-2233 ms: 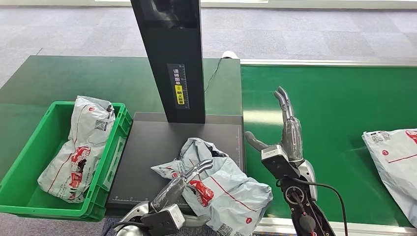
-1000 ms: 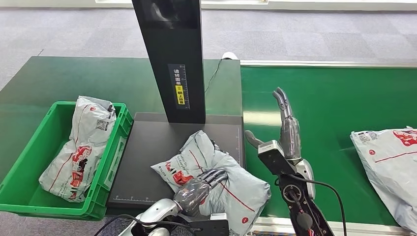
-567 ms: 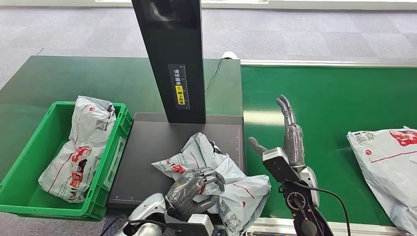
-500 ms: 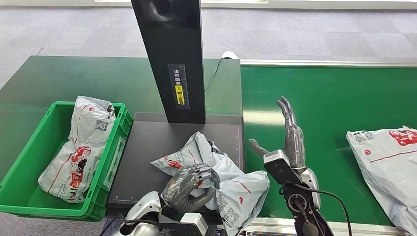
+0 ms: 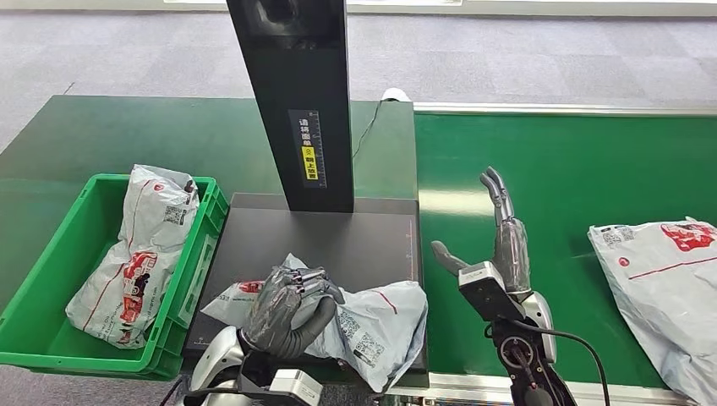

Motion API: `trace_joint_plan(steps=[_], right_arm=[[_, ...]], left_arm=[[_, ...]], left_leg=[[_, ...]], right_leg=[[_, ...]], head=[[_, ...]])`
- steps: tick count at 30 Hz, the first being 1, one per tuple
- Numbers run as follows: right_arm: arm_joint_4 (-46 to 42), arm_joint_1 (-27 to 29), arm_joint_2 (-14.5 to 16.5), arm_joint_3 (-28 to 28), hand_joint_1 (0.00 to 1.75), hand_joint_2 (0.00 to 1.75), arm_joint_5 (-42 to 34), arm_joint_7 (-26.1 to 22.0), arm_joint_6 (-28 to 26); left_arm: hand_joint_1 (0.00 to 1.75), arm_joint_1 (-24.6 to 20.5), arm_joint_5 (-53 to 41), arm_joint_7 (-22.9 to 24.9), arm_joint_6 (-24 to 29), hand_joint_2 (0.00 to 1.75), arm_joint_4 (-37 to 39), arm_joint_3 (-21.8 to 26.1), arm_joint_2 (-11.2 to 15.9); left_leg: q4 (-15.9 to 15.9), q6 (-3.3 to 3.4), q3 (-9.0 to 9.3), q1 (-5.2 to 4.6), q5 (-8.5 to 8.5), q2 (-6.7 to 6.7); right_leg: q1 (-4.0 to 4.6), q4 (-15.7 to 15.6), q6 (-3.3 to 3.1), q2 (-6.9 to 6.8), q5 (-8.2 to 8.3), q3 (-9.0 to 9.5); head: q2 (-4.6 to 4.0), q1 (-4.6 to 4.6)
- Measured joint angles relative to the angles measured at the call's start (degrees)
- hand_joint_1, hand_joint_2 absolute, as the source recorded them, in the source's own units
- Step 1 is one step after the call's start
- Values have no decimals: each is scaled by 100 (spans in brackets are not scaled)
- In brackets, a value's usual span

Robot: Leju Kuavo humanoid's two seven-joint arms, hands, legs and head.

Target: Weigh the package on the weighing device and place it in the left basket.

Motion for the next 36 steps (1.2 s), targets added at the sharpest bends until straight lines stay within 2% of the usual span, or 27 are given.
trace_joint_plan(steps=[6,12,17,22,28,32,36], right_arm=[[-5,5,-9,-2,0,175,0,-1,0],[-23,51,-20,-5,0,175,-5,-24,0],[-63,124,-22,-9,0,175,-7,-49,-11],[-70,166,-48,-11,0,175,-26,-112,-36],[-73,207,-61,-11,0,175,-30,-144,-88],[-133,339,-49,-24,0,175,69,-163,-99],[-218,457,-26,-61,0,175,127,-164,-103]], left_arm=[[175,20,-42,0,139,175,-34,28,13],[175,124,-307,3,1186,175,-184,256,13],[175,266,-509,-4,2113,175,-594,709,34],[175,408,-597,-302,2385,175,-1105,1538,-5],[175,470,-584,-970,2385,175,-1552,2877,-432],[175,467,-637,-929,2385,175,-1730,3707,-725],[175,467,-461,-732,2385,175,-1737,4205,-778]], left_leg=[[0,0,0,0,0,1],[0,0,0,0,0,1],[-1,0,-1,0,0,1],[-1,0,-2,0,0,5],[-1,-1,-2,0,0,4],[-1,-1,-2,0,0,5],[-1,-1,-4,1,0,4]], right_leg=[[0,0,0,0,0,0],[1,0,0,0,0,-1],[1,0,0,0,0,-1],[1,0,0,1,0,-2],[1,0,0,1,0,-2],[1,0,-1,1,-1,-4],[2,0,-1,1,-1,-7]], head=[[0,-1],[0,0],[0,0],[0,0],[0,1],[0,1],[0,-1]])
